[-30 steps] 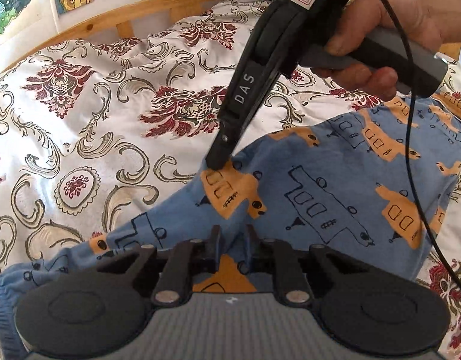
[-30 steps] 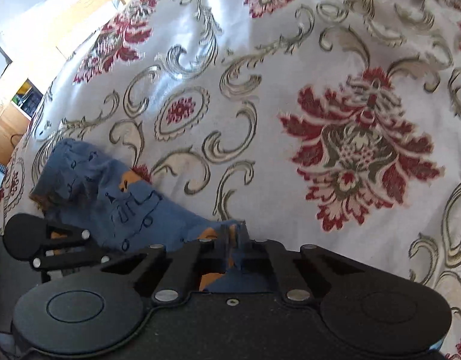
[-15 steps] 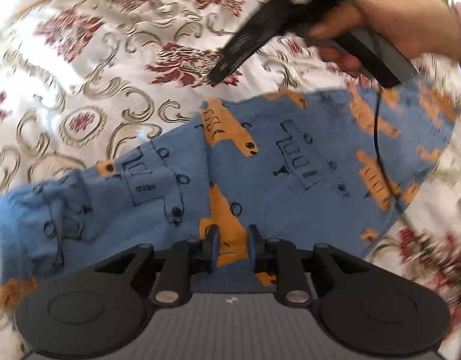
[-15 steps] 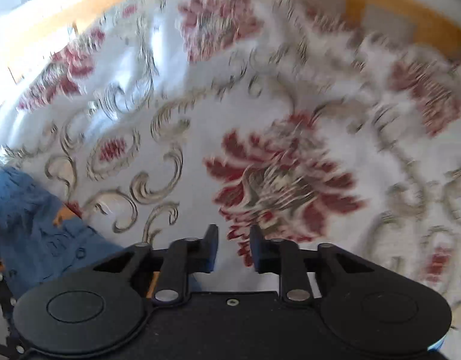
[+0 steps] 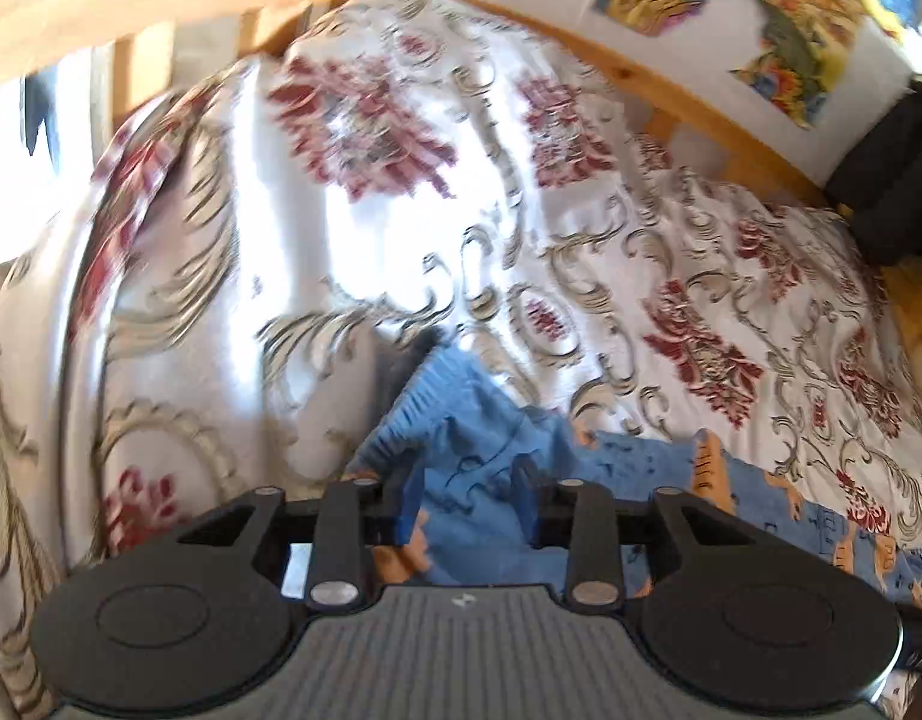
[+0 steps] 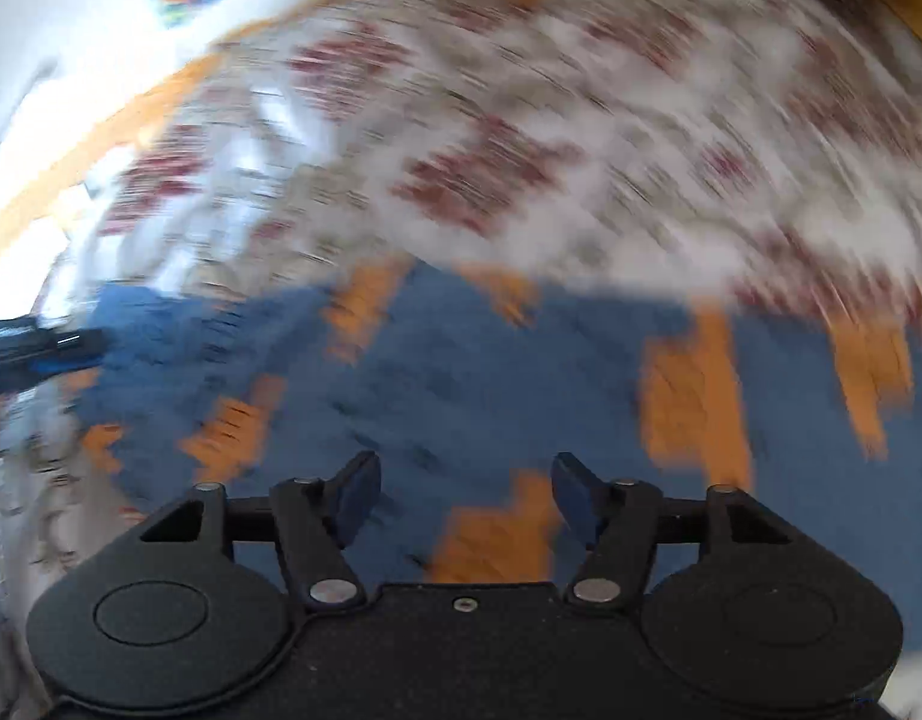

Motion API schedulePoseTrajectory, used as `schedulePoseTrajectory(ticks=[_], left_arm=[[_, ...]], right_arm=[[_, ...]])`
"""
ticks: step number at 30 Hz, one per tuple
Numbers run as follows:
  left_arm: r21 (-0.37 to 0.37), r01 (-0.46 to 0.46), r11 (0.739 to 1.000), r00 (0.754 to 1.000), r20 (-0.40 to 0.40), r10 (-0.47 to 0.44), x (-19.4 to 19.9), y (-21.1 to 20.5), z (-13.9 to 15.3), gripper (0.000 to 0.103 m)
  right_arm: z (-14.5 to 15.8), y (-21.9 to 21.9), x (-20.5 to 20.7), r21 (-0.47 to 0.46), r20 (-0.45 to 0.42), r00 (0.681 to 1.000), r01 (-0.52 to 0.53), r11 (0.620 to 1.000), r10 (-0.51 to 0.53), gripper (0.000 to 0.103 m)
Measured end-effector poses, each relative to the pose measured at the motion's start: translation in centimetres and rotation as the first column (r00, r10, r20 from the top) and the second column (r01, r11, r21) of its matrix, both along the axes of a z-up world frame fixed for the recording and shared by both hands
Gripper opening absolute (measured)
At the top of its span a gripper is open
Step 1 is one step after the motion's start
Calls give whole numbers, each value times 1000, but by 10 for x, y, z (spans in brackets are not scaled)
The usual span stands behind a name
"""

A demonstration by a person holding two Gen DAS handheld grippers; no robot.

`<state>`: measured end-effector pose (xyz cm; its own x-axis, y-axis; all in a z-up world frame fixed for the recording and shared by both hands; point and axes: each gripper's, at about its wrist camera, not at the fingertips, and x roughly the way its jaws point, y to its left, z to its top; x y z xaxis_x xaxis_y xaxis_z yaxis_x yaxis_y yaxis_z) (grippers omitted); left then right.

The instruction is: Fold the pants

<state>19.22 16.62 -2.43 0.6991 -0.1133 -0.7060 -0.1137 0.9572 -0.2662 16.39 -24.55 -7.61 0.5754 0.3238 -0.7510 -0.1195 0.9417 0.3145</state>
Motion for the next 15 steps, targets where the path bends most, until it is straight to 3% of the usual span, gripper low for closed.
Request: schedulePoseTrajectory(ticks=[3,5,7,9,11,13,15], left_arm=[[67,11,998,999,-35,-9,4,-5,-7,25],[118,34,992,998,-57,-27,3,-15,-10,25],[170,71,983,997,-53,-63,1,-27,-7,36],[200,96,975,995,-30,-92,-8,-41,0,62],[237,138,962,990,5,-143,-19,-59,8,75],[276,196,941,977,27,-211,-23,-83,14,80],[263,275,925,956,27,-292,-21,-113,19,88]], right_arm=[[-5,-9,-10,57,42,999,10,998,-12,61],[7,-11,-17,63,46,999,8,998,-11,68],[25,-19,-26,66,67,998,4,998,-9,74],[41,-34,-41,71,99,995,7,997,-14,87],[57,-54,-56,58,138,989,38,998,-46,101],[69,-76,-72,46,178,979,97,994,-103,102],[75,-97,-85,37,205,961,181,983,-185,102]])
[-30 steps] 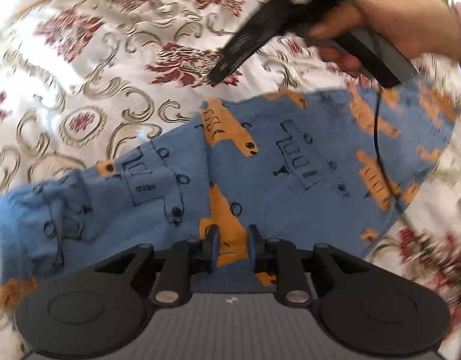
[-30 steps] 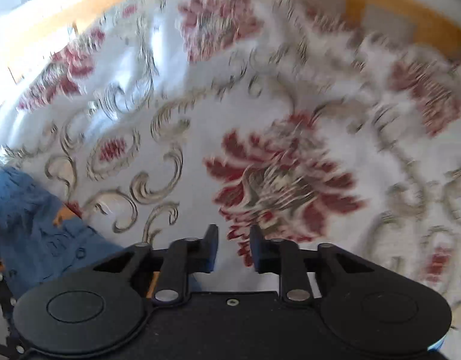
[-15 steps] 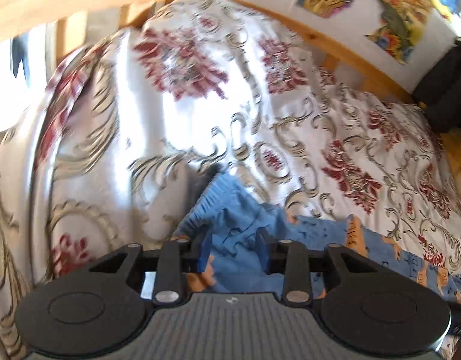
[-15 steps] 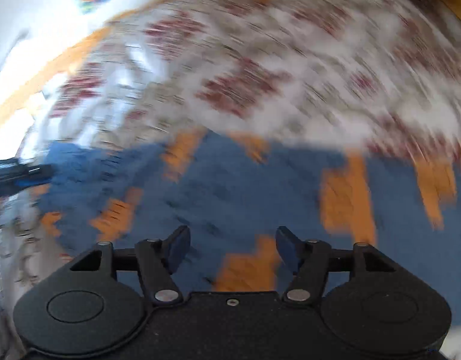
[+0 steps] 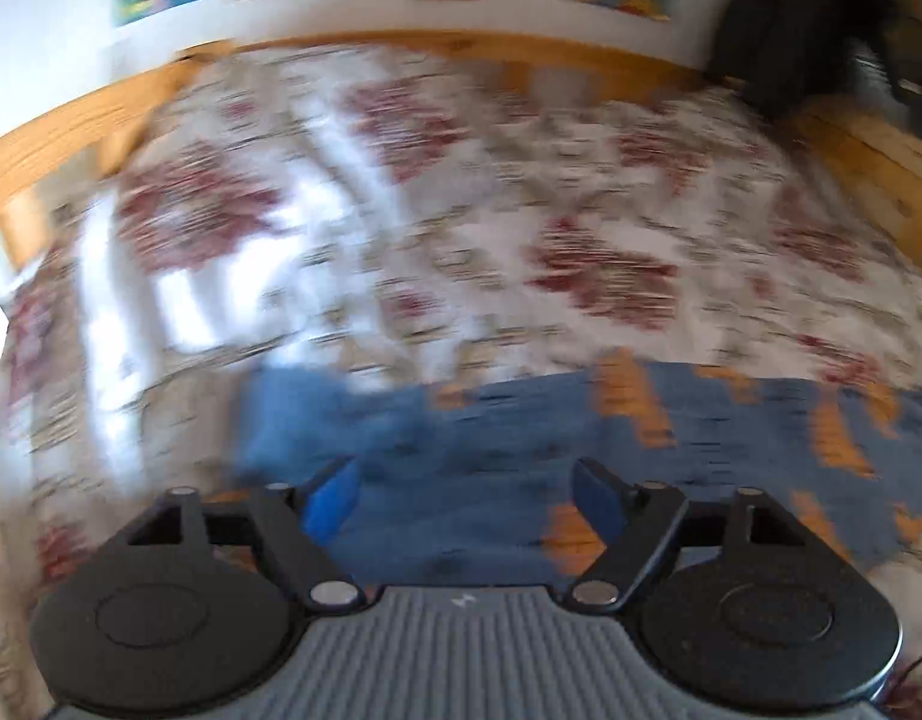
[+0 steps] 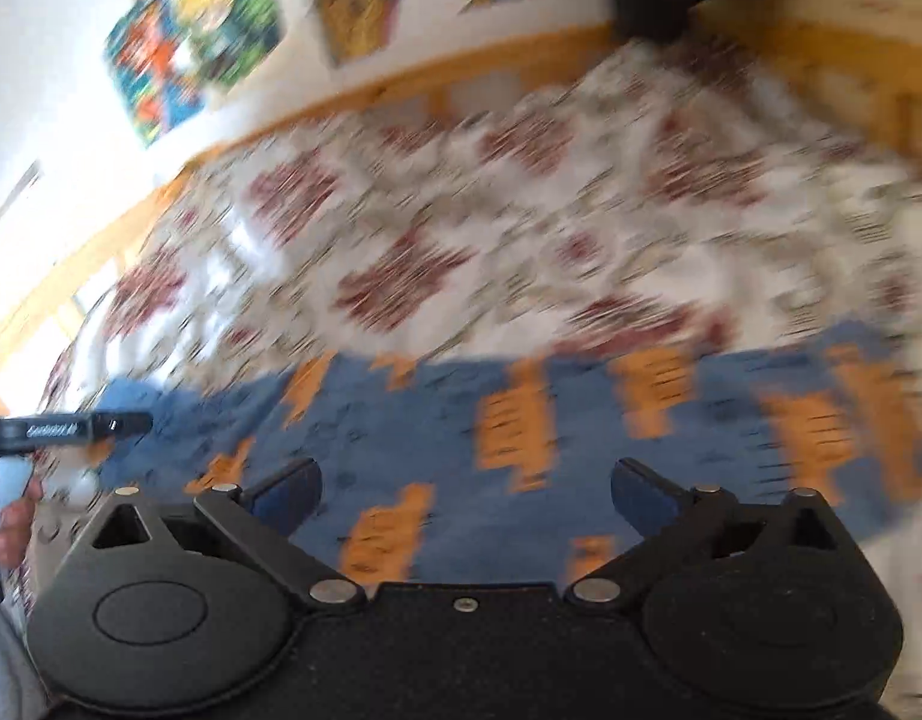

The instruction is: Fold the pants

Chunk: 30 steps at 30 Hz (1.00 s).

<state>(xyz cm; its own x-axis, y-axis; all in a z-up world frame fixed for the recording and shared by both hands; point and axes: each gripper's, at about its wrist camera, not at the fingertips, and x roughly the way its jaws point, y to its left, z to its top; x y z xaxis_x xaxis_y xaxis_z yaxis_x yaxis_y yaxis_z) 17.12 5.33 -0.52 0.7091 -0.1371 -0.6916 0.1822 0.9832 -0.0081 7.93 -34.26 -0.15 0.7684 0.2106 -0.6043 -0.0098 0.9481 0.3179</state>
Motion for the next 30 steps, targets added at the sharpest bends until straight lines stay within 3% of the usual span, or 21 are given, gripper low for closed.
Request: schedulePoseTrajectory(ticks=[2,5,7,9,10,12,14,17,19,23,26,28,30], left_arm=[[-37,92,995,995,-27,-93,9,-35,4,100],[-61,231,971,970,-55,-235,32,-107,10,102],[-79,350,933,933,-58,-355,51,-161,14,102],[-104,468,878,878,-57,-475,70,-217,17,102],[-113,525,844,844,-58,-533,79,-244,18,102],[-118,655,747,746,-56,-663,96,-302,17,102],[-113,758,643,639,-74,-766,113,-356,13,101],[-104,865,490,479,-115,-870,128,-414,-1,96],[-84,908,411,394,-162,-905,131,-445,-12,89],[-112,934,340,309,-231,-923,129,-465,-31,81],[-92,954,285,249,-279,-927,124,-471,-40,75],[-83,959,271,235,-302,-924,123,-474,-47,61],[-70,959,273,238,-317,-918,122,-475,-51,48]], right_arm=[[0,-24,-11,6,38,992,117,993,-118,102],[-3,-60,-14,6,38,966,256,967,-256,102],[-5,-80,-10,-38,26,960,281,959,-280,102],[-11,-97,-8,-89,22,941,337,937,-337,102],[-17,-108,-6,-78,-14,921,388,918,-390,102],[-31,-127,-4,36,-87,905,420,907,-416,102],[-38,-140,-7,111,-105,900,434,894,-423,99],[-41,-145,-12,135,-102,890,455,880,-444,95],[-46,-146,-10,147,-117,895,444,884,-430,90],[-50,-146,-4,158,-159,887,456,876,-433,79],[-50,-145,-6,149,-160,884,461,875,-439,68],[-52,-145,-5,136,-166,878,472,871,-450,61],[-54,-146,-4,132,-181,870,484,865,-459,53]])
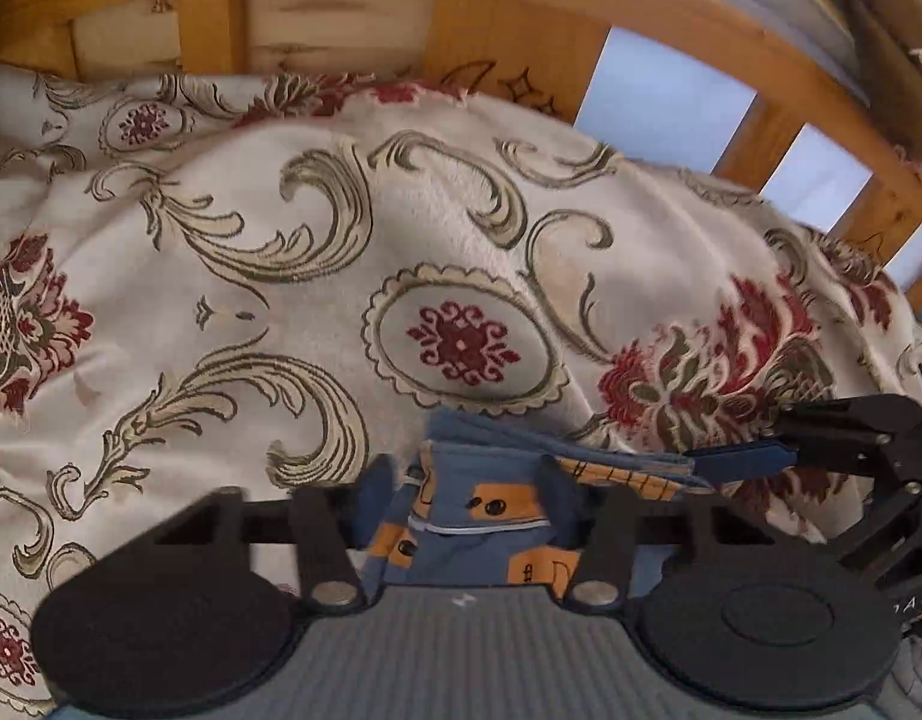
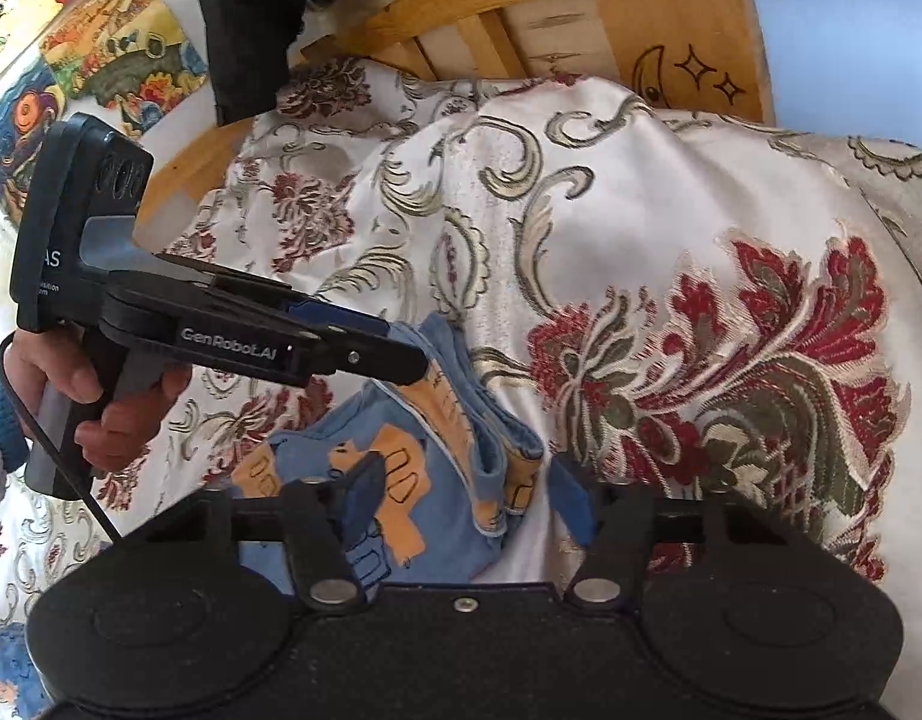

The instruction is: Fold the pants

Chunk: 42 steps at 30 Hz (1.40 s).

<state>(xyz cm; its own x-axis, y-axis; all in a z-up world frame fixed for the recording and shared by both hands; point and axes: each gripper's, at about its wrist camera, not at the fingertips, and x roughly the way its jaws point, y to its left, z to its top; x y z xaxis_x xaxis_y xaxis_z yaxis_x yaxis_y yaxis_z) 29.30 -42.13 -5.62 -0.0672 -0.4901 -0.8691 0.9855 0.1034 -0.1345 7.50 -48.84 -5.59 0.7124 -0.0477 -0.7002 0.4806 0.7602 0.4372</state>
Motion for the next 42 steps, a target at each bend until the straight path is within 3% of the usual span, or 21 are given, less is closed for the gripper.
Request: schedulePoseTrajectory(ticks=[1,3,4,8,13,16,19,20,21,22,25,28,30,32,34,36,39,42], left_arm=[[0,-9,1000,1000,5,9,0,-1,-2,46],[-7,-35,999,999,-2,35,1,-3,-3,14],[-5,-47,999,999,9,47,1,-6,-4,14],[-7,-28,1000,998,62,29,-6,-11,2,9],[-41,-27,999,996,88,31,-14,-21,6,8],[-22,-4,1000,992,126,7,-19,-23,3,11],[-17,-28,999,994,107,30,-13,-21,2,31],[-18,-41,999,995,91,42,-8,-20,2,46],[-21,-54,998,996,73,55,-3,-19,3,69],[-20,-63,998,997,49,64,1,-18,3,78],[-28,-83,996,996,-33,82,13,-15,1,83],[-9,-102,995,988,-119,100,25,-15,-9,77],[4,-106,994,980,-172,105,30,-16,-17,60],[8,-102,995,974,-203,102,29,-15,-23,52],[-1,-106,994,976,-191,103,27,-15,-25,43],[-20,-127,992,976,-178,121,27,-12,-22,20],[-60,-163,985,970,-191,149,29,-7,-16,16],[-88,-160,983,979,-142,147,23,-5,-11,16]], right_arm=[[-1,0,0,1,-5,1000,8,1000,-8,46],[-2,-2,0,-3,-14,1000,24,1000,-24,31],[-2,-2,-2,-3,-15,999,36,999,-36,21],[-2,-5,-7,11,-1,997,77,997,-77,15],[-4,-9,-11,25,2,995,103,994,-103,15],[-5,-7,-8,29,-12,995,95,995,-94,23],[-4,-8,-10,40,-1,995,103,994,-103,31],[-4,-8,-10,43,4,995,104,994,-104,34],[-3,-8,-11,41,7,995,103,994,-103,35],[-3,-7,-11,36,8,995,102,994,-102,36],[-3,-6,-11,29,7,995,100,995,-100,36],[-3,-5,-10,26,5,995,100,995,-100,34],[-4,-5,-9,28,2,995,102,994,-102,32],[-5,-4,-7,31,0,995,103,994,-103,18],[-4,-4,-8,30,9,994,108,994,-109,16],[-2,-5,-10,28,29,993,114,993,-114,14],[2,-4,-12,6,54,991,118,993,-118,13],[1,-5,-11,-5,45,991,123,992,-122,13]])
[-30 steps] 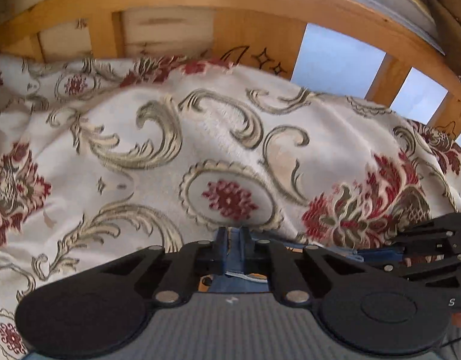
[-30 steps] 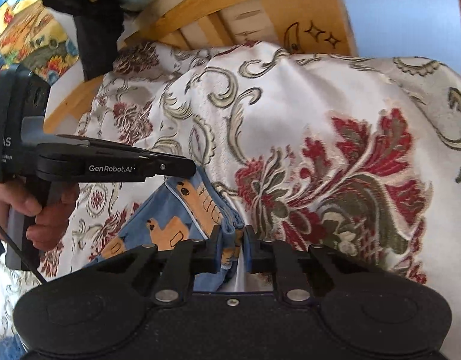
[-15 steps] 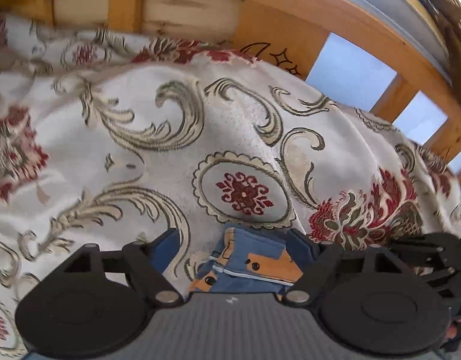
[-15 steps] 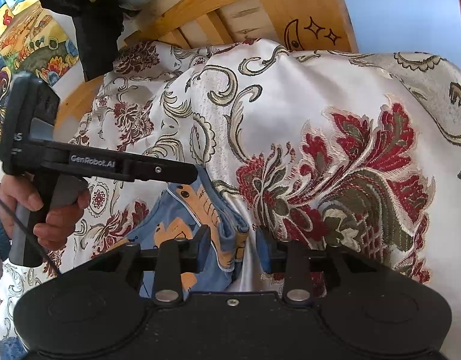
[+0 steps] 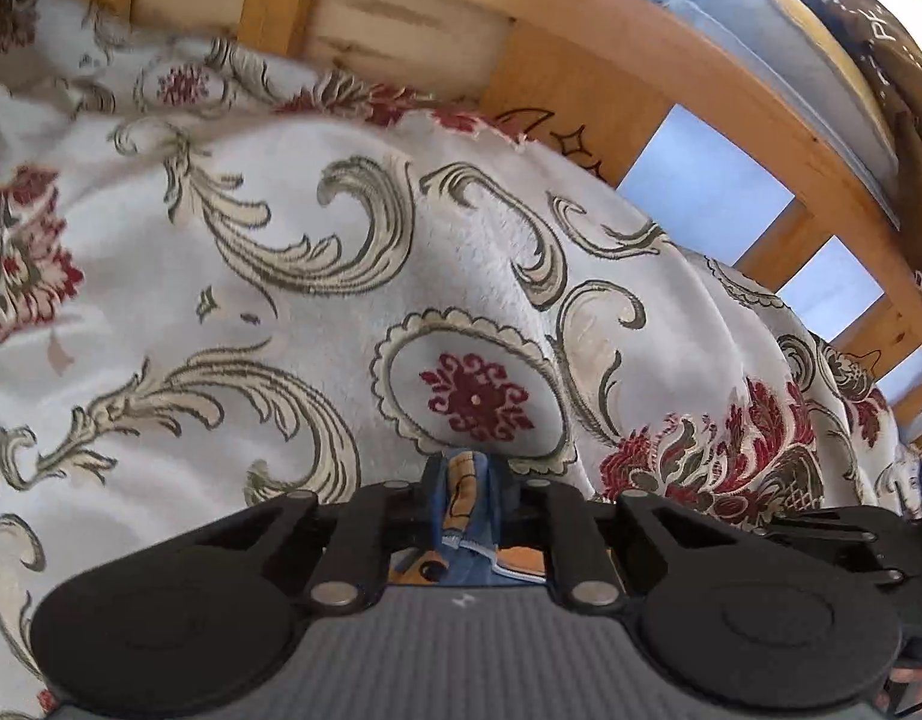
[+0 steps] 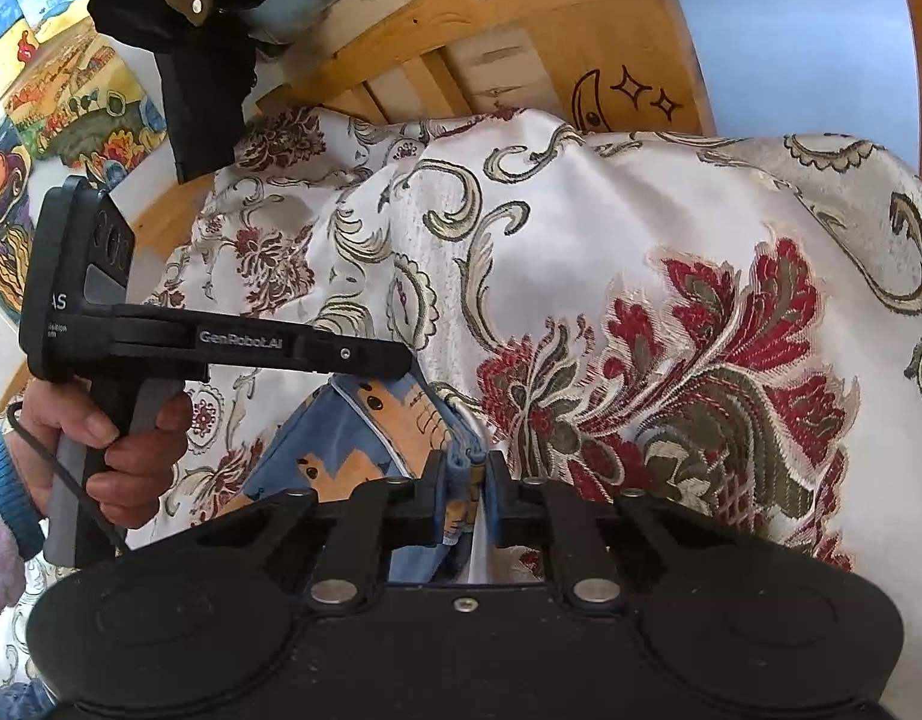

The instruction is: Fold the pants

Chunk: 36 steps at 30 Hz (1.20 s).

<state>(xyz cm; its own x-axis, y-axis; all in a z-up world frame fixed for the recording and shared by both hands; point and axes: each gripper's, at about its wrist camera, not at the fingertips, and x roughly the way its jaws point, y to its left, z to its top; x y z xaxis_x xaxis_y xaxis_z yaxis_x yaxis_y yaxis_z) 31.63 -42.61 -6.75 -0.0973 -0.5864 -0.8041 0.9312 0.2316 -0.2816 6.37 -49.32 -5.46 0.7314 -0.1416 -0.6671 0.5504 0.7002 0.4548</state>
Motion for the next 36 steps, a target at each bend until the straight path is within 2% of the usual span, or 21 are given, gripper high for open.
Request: schedulePoseTrajectory(ticks=[3,7,8,10,12,13,14,16,18,21,23,24,26,28,32,36], left_arm=[[5,-51,999,997,53,50,-5,-6,-9,16],[14,-96,995,995,31,95,-5,-8,-15,18],[17,-107,994,994,28,107,-4,-8,-13,22],[18,-135,991,990,39,134,-3,-4,-5,37],[-6,-198,980,977,74,198,-5,6,8,78],[-25,-231,973,969,82,232,-7,14,15,82],[-39,-259,965,963,72,262,-9,23,21,82],[-26,-285,958,959,3,285,-13,36,28,80],[24,-308,951,950,-51,309,-16,38,31,75],[125,-356,926,924,-103,369,-19,27,29,75],[142,-369,918,910,-143,388,-22,20,25,75],[166,-377,911,906,-137,400,-22,15,22,74],[261,-401,878,894,-98,438,-23,-2,13,71],[307,-419,854,882,-84,463,-24,-13,8,70],[333,-436,836,871,-79,486,-25,-21,10,74],[361,-434,825,866,-84,493,-25,-25,10,76]], right_arm=[[-6,-2,3,20,-31,999,7,1000,-6,14],[-13,-5,5,49,-53,998,19,999,-17,18],[-13,-5,5,47,-51,999,17,999,-15,19],[-12,-4,6,41,-48,999,13,999,-11,21],[-12,-3,5,43,-38,999,12,999,-11,23],[-12,-3,5,42,-37,999,13,999,-11,23],[-12,-2,5,39,-37,999,15,999,-13,23],[-10,1,5,27,-38,999,17,999,-16,23],[-8,4,6,4,-44,999,16,1000,-16,23],[-6,12,9,-54,-59,998,-7,999,4,23],[-5,15,11,-79,-66,998,-22,997,16,22],[-5,16,12,-90,-71,997,-29,996,22,21],[-4,19,12,-105,-72,997,-48,993,41,17],[-1,25,13,-140,-70,996,-73,987,63,16],[6,38,13,-210,-57,991,-130,969,121,15],[12,55,17,-312,-86,982,-184,932,166,15]])
